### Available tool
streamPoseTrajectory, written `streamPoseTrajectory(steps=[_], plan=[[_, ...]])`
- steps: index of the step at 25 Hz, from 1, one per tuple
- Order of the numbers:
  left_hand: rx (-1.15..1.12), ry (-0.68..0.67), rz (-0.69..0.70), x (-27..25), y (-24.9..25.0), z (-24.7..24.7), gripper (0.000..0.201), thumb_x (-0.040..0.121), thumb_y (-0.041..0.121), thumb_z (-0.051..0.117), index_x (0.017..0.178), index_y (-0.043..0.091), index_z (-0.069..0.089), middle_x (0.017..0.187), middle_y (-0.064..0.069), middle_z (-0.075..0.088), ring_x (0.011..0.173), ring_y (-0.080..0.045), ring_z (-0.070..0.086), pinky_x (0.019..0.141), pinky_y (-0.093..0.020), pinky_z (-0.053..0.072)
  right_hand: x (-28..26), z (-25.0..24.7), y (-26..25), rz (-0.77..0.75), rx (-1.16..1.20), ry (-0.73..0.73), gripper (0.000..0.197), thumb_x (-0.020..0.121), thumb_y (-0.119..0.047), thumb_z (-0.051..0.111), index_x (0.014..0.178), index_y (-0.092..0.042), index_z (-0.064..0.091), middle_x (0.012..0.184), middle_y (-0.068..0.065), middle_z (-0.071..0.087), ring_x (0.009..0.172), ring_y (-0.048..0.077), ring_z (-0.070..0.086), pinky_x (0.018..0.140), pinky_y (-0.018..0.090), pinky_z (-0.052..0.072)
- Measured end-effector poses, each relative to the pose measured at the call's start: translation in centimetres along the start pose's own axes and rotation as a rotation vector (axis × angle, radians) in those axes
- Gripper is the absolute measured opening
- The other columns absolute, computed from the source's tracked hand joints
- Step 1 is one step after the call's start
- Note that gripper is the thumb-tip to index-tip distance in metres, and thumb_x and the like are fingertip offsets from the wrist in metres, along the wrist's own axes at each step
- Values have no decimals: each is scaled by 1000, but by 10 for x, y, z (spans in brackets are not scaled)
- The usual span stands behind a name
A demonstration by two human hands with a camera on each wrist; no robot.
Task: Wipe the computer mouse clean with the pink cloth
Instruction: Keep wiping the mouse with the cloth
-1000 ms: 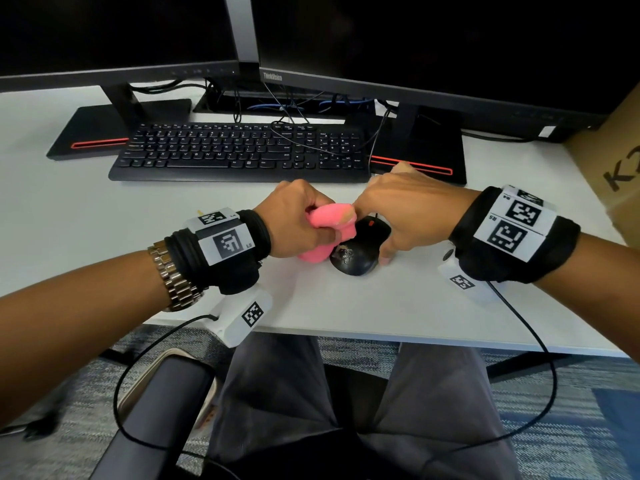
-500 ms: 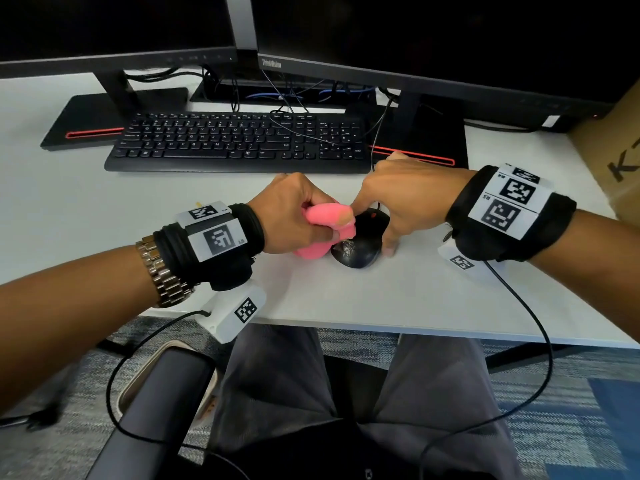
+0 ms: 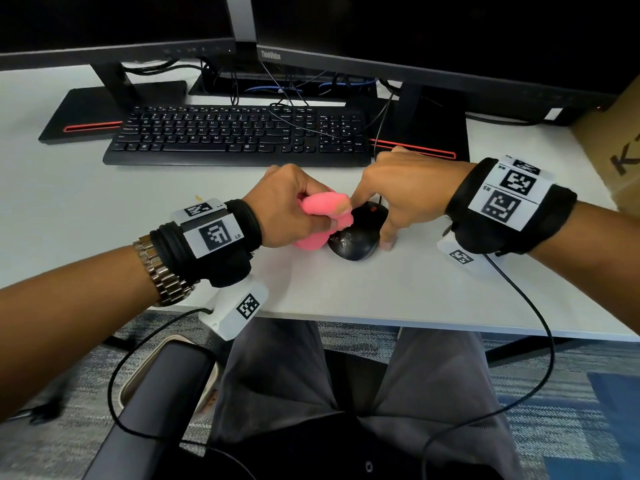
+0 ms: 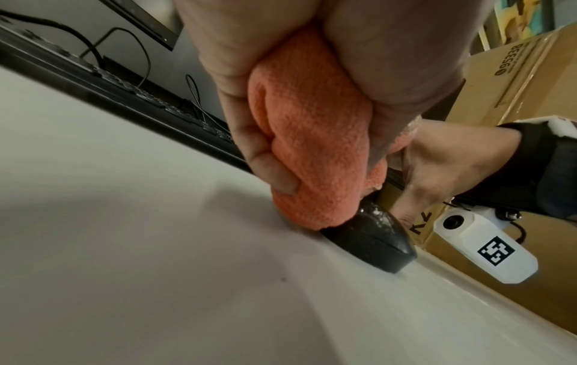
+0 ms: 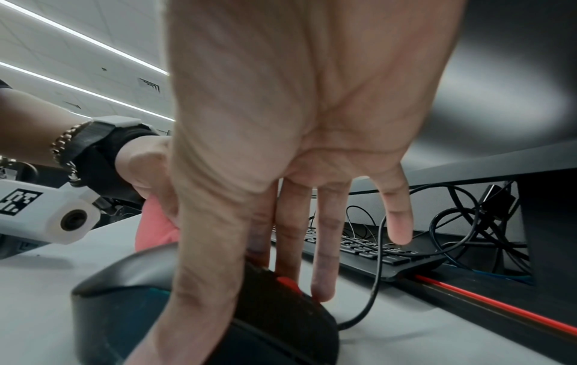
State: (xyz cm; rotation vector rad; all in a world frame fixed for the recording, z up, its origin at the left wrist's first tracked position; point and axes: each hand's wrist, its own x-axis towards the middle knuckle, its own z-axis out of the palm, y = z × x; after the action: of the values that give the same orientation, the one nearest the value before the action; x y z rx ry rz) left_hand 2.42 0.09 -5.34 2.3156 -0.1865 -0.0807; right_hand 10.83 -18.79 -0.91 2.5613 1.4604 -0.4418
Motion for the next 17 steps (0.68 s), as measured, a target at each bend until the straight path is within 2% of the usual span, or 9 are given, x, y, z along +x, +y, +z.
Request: streamPoseTrajectory(steps=[3, 5, 8, 11, 13, 15, 17], plan=[[21, 7, 9, 0, -1, 1, 12, 74, 28, 76, 85, 28, 81, 87, 10, 78, 83, -15, 72, 77, -32, 60, 0, 2, 0, -4, -4, -2, 71, 67, -45, 92, 133, -41, 66, 64, -22, 46, 80, 15, 43, 80, 36, 34], [14, -5, 19, -2, 1, 1, 7, 74, 29, 77, 81, 30, 80, 80, 11, 77, 76, -14, 70, 73, -29, 58, 0, 3, 1, -11, -3, -2, 71, 67, -46, 91, 134, -42, 65, 67, -24, 46, 85, 16, 44, 81, 36, 33], [28, -25, 45, -5, 3, 2, 21, 71, 41, 73, 86, 28, 80, 85, 2, 78, 82, -25, 69, 81, -33, 58, 1, 2, 1, -14, -7, -2, 72, 66, -46, 92, 133, -44, 66, 66, -24, 47, 83, 15, 45, 80, 34, 32], [26, -23, 54, -10, 3, 3, 13, 74, 26, 76, 87, 25, 81, 89, 9, 78, 83, -16, 71, 79, -33, 58, 2, 2, 2, -7, 5, 1, 72, 64, -45, 93, 131, -45, 68, 63, -27, 47, 71, 6, 43, 77, 35, 32], [22, -49, 75, -15, 4, 5, 13, 75, 22, 75, 87, 25, 81, 86, 11, 78, 80, -13, 71, 76, -30, 59, 2, 2, 2, -2, 17, 3, 72, 63, -44, 94, 129, -45, 69, 63, -28, 52, 67, -1, 40, 75, 34, 32], [42, -51, 83, -15, 3, 5, 12, 77, 19, 76, 86, 24, 81, 85, 10, 77, 80, -13, 71, 77, -30, 58, 2, 2, 1, -8, 19, 5, 72, 62, -45, 94, 130, -45, 69, 70, -25, 59, 67, -2, 41, 73, 33, 31], [-4, -17, 64, -10, 0, 2, 11, 78, 18, 77, 87, 21, 81, 87, 9, 77, 80, -12, 71, 81, -34, 59, 2, 2, 0, -8, 24, 12, 72, 63, -46, 94, 131, -43, 69, 67, -24, 54, 67, -1, 41, 68, 31, 30]])
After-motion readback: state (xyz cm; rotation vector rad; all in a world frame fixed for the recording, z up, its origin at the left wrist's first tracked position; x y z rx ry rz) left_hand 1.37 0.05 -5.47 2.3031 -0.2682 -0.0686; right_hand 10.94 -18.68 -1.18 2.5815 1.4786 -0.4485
